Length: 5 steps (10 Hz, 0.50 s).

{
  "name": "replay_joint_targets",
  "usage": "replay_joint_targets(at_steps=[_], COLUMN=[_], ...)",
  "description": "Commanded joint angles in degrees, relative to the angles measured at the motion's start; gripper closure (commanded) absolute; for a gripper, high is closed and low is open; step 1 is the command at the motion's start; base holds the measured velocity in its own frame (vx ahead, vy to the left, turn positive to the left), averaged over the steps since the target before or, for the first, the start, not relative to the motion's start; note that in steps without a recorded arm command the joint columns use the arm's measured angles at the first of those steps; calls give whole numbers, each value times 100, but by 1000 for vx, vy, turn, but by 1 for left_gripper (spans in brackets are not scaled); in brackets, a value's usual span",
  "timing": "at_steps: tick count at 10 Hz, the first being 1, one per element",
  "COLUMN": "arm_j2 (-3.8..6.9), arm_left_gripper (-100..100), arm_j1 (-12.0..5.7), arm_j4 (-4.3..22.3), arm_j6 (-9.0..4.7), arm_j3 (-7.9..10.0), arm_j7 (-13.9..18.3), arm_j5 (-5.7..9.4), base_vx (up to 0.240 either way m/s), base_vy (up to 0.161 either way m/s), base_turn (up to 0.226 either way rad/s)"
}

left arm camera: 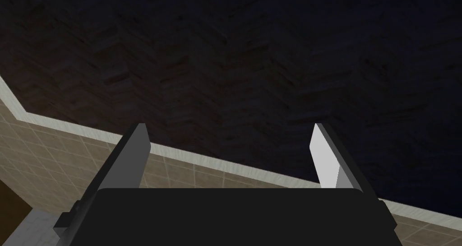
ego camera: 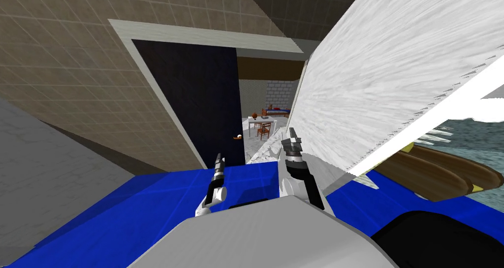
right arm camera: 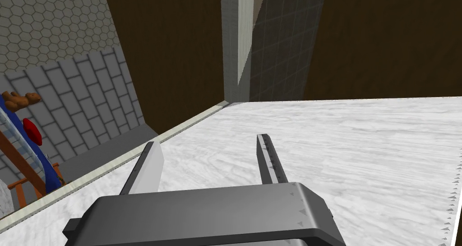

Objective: Pull the door open

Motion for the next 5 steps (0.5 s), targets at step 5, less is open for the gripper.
replay_joint_targets(at_steps=[5], arm_j2=[-37], arm_left_gripper=[-100], arm_j1=[-375], arm_j4=[874], arm_j6=[-200], arm_j3=[-92], arm_j7=[-209], arm_j5=[380], base_vx=[90], base_vy=[26], base_turn=[-104])
